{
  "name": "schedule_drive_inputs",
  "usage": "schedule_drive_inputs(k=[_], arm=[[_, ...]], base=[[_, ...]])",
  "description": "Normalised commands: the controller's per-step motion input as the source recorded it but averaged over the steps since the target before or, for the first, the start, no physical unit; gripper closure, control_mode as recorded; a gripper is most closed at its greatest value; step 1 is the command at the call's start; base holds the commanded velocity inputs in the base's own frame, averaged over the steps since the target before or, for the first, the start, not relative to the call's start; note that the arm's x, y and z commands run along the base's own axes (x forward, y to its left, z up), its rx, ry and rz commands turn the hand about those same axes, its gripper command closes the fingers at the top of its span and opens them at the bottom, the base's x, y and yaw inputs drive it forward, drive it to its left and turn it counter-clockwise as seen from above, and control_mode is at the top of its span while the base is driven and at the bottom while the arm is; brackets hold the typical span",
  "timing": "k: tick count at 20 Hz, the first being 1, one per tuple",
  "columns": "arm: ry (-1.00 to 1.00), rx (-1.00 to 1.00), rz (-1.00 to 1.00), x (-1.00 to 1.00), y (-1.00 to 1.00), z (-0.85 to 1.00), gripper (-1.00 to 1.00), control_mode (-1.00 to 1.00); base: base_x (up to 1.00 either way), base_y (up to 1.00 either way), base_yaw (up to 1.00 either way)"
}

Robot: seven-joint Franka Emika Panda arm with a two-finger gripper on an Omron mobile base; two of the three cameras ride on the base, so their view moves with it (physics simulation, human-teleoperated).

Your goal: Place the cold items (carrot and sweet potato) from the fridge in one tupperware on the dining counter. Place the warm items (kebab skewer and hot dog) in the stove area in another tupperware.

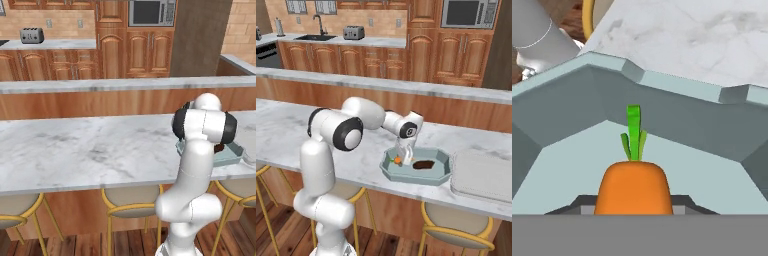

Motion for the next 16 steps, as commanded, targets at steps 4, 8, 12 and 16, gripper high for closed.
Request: schedule_drive_inputs(k=[4,8,12,16], arm=[[0.00,0.00,0.12,-0.10,-0.01,-0.35,-1.00,-1.00],[-0.15,0.03,0.05,-0.52,-0.13,-0.09,-1.00,-1.00],[-0.24,0.08,0.00,-0.60,-0.14,0.17,-1.00,-1.00],[-0.20,0.08,0.00,-0.40,-0.01,0.68,-1.00,-1.00]], base=[[0.00,0.00,0.00],[0.00,0.00,0.00],[0.00,0.00,0.00],[0.00,0.00,0.00]])
